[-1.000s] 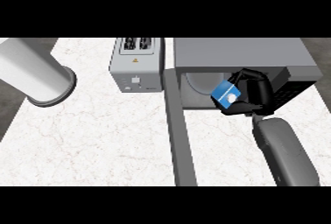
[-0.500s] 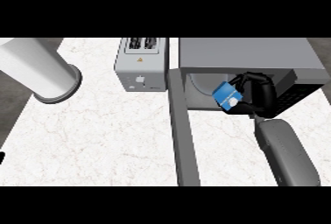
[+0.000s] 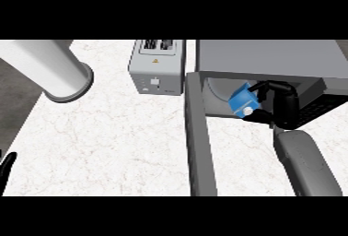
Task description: Pick up the milk, place it into the microwave and close the microwave
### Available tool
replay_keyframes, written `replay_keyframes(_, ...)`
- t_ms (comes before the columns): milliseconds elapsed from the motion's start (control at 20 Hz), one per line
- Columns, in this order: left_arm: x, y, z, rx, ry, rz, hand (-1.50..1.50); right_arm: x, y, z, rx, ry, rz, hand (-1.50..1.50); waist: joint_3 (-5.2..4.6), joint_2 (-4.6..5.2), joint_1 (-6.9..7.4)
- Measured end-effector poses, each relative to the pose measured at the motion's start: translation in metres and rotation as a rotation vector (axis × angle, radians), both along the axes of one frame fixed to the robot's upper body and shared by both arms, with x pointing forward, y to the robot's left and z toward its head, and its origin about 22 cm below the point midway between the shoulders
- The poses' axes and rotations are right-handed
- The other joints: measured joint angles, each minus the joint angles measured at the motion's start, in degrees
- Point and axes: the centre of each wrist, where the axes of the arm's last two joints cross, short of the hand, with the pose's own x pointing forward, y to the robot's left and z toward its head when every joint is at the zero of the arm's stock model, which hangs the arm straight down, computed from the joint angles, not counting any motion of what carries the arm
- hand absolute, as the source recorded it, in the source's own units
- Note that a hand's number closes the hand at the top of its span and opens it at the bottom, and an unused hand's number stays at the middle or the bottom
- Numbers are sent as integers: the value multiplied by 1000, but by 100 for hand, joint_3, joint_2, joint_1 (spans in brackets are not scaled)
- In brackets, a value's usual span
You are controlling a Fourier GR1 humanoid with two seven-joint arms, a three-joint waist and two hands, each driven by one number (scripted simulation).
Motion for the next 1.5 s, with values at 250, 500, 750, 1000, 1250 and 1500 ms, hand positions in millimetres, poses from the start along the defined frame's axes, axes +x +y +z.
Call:
replay_keyframes(250,5,-1,2,20,-6,-13,-150,-6,-2,-2,38,-50,-109,150,-25,37,166)
replay_keyframes(500,8,-2,5,50,-8,-21,-150,-12,-8,-4,-17,-113,-213,-150,-53,87,337)
replay_keyframes(750,13,-2,7,83,-9,-32,-150,-20,-18,-5,-97,-156,-269,-150,-72,130,469)
replay_keyframes(1000,18,-5,7,100,-7,-52,-150,-27,-26,-6,-155,-184,-304,-150,-113,178,585)
replay_keyframes(1250,24,-10,8,107,-11,-83,-150,-33,-28,-10,-120,-166,-301,-150,-120,193,682)
replay_keyframes(1500,29,-16,9,112,-22,-112,-150,-38,-27,-15,-88,-143,-282,-150,-115,193,742)
